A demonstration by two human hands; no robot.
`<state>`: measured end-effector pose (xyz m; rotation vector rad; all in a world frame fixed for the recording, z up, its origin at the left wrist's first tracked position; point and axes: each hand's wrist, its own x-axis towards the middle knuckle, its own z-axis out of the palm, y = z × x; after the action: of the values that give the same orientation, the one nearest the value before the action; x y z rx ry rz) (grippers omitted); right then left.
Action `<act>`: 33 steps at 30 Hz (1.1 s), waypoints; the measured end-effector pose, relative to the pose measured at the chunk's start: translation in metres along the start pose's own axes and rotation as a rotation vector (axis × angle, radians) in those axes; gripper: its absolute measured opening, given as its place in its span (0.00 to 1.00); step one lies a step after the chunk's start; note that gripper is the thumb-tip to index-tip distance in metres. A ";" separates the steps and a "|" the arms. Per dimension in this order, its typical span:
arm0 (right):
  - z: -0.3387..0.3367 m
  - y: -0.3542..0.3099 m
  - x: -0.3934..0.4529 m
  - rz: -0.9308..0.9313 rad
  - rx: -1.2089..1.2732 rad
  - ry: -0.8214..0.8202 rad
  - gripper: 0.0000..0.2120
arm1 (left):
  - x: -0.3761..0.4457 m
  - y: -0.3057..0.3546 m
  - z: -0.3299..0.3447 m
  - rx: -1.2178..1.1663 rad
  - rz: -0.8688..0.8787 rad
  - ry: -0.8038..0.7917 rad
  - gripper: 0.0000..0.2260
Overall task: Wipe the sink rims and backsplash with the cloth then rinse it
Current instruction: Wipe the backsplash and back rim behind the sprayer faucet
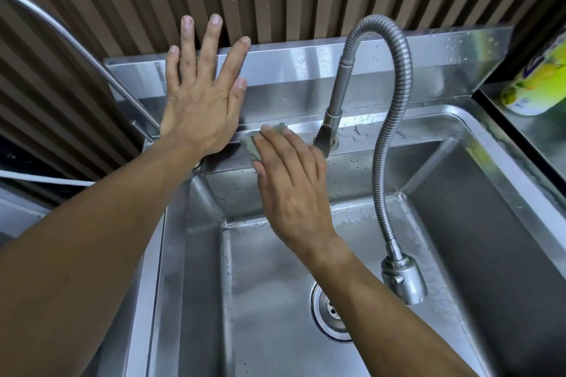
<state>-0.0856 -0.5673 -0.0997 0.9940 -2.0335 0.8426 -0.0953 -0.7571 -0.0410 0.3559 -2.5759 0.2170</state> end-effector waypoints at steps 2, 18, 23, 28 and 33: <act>-0.027 -0.003 0.007 -0.004 0.027 0.055 0.18 | 0.000 0.001 0.000 -0.026 -0.003 -0.020 0.24; -0.088 0.146 0.062 0.089 -0.143 0.159 0.17 | 0.004 0.040 0.000 -0.049 0.011 -0.096 0.27; -0.027 0.159 0.097 -0.047 -0.069 0.038 0.16 | 0.005 0.055 0.015 -0.055 -0.096 -0.027 0.26; -0.004 0.153 0.104 -0.223 -0.007 -0.141 0.23 | 0.005 0.059 0.024 -0.036 -0.100 0.045 0.26; -0.022 0.214 0.086 -0.311 -0.220 -0.223 0.26 | 0.006 0.058 0.029 -0.013 -0.111 0.069 0.28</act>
<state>-0.2970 -0.4767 -0.0700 1.2783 -2.0276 0.3501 -0.1307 -0.7092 -0.0673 0.4762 -2.4801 0.1697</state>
